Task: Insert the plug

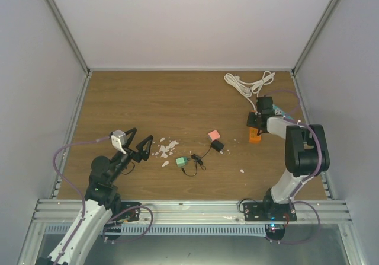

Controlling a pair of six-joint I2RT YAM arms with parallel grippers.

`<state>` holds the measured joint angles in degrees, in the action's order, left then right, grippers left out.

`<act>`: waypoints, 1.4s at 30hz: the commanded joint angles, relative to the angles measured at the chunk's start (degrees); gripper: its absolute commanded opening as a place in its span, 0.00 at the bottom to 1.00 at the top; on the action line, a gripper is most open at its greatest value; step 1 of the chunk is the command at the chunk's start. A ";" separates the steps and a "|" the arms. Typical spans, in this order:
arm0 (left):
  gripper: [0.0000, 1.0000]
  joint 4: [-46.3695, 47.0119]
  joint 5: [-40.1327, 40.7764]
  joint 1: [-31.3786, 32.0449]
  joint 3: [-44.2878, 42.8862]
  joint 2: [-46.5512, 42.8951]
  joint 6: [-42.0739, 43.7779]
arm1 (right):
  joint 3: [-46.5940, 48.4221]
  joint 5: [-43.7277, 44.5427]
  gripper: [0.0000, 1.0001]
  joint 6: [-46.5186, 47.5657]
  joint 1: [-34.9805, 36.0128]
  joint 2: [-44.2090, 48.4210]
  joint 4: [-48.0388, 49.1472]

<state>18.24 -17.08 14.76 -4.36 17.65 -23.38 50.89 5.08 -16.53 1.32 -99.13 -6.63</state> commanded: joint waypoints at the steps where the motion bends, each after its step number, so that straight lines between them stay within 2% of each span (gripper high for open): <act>1: 0.99 1.89 0.99 0.23 1.02 -1.03 0.17 | 1.55 4.83 0.32 0.31 5.16 -1.41 -2.71; 8: 0.99 1.62 1.41 0.19 1.22 -1.85 0.00 | 5.14 7.38 0.29 3.23 16.48 -1.53 -2.14; 15: 0.99 1.54 1.65 0.26 1.39 -2.00 -0.04 | 11.58 9.45 0.29 8.88 26.81 -6.40 -2.43; 24: 0.99 1.56 1.79 0.23 1.53 -2.15 -0.09 | 18.62 4.57 0.31 18.75 29.79 -11.36 -1.31; 30: 0.99 1.31 2.08 0.18 1.59 -2.57 -0.18 | 27.59 0.54 0.33 24.37 31.18 -15.57 -4.10; 37: 0.99 1.27 2.30 0.22 1.66 -2.82 -0.18 | 37.86 2.18 0.35 28.33 36.37 -22.66 -10.47; 42: 0.99 1.19 2.18 0.20 1.74 -3.00 -0.27 | 39.52 1.79 0.37 29.59 40.42 -24.52 -11.78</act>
<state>17.78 -15.53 14.76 -3.60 15.40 -23.49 88.53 7.73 10.24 38.59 -122.43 -16.19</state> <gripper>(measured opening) 0.990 0.501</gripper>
